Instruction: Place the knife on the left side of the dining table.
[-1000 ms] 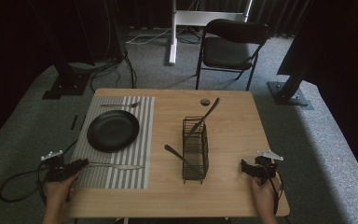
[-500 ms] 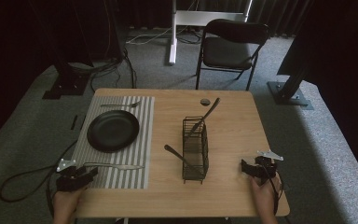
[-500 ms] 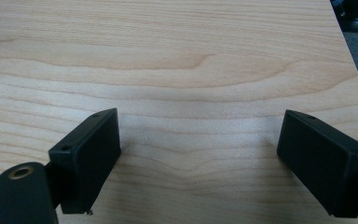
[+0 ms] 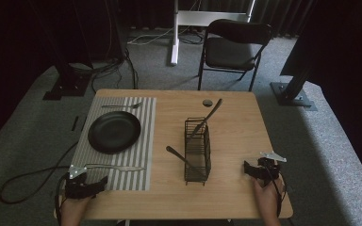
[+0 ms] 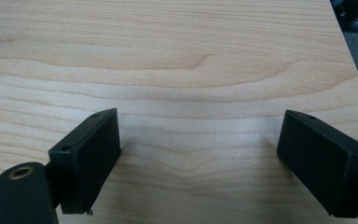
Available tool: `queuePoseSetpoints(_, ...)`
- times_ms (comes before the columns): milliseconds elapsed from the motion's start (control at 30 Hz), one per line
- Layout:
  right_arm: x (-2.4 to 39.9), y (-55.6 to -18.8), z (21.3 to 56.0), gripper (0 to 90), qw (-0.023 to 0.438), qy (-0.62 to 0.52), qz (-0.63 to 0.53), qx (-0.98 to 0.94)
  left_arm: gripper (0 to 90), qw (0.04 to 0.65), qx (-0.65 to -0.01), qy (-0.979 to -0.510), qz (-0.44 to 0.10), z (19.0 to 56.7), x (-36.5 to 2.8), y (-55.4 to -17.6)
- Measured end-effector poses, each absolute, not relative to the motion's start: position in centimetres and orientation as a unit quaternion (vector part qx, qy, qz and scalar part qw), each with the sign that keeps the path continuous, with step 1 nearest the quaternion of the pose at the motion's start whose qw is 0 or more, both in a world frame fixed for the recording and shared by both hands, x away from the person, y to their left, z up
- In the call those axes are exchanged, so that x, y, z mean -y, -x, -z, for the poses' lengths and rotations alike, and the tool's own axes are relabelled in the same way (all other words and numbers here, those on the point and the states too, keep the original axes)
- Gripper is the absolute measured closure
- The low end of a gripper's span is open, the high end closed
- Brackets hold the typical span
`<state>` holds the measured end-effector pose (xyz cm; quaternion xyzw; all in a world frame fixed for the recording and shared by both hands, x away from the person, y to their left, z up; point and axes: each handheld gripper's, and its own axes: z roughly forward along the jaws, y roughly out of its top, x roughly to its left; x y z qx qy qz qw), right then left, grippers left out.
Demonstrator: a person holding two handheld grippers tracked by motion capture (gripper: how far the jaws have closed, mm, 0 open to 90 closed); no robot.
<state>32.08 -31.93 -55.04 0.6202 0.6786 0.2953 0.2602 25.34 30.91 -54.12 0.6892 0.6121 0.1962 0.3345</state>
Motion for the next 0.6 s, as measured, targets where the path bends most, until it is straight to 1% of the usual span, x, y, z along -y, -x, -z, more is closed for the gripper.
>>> queuePoseSetpoints(33,31.9,-32.1,55.0,12.4,0.26,-0.62,-0.295,-0.678,0.1,0.333,-0.614,-0.689,-0.195,54.1,-30.9,-25.4)
queuePoseSetpoints(100,31.9,-32.1,55.0,12.4,0.26,-0.62,-0.295,-0.679,0.0,0.334,-0.614,-0.688,-0.196,54.1,-30.9,-25.3)
queuePoseSetpoints(200,31.9,-32.1,55.0,12.4,0.26,-0.62,-0.295,-0.679,0.0,0.339,-0.611,-0.678,-0.229,53.7,-30.6,-24.9)
queuePoseSetpoints(333,31.9,-32.1,55.0,12.4,0.26,-0.62,-0.295,-0.679,0.0,0.329,-0.598,-0.684,-0.258,54.2,-29.9,-24.6)
queuePoseSetpoints(433,31.9,-32.1,55.0,12.4,0.26,-0.62,-0.295,-0.679,0.0,0.318,-0.596,-0.689,-0.263,54.4,-29.8,-24.6)
queuePoseSetpoints(600,31.9,-32.1,55.0,12.4,0.26,-0.62,-0.295,-0.679,0.0,0.314,-0.6,-0.683,-0.275,54.4,-29.8,-24.5)
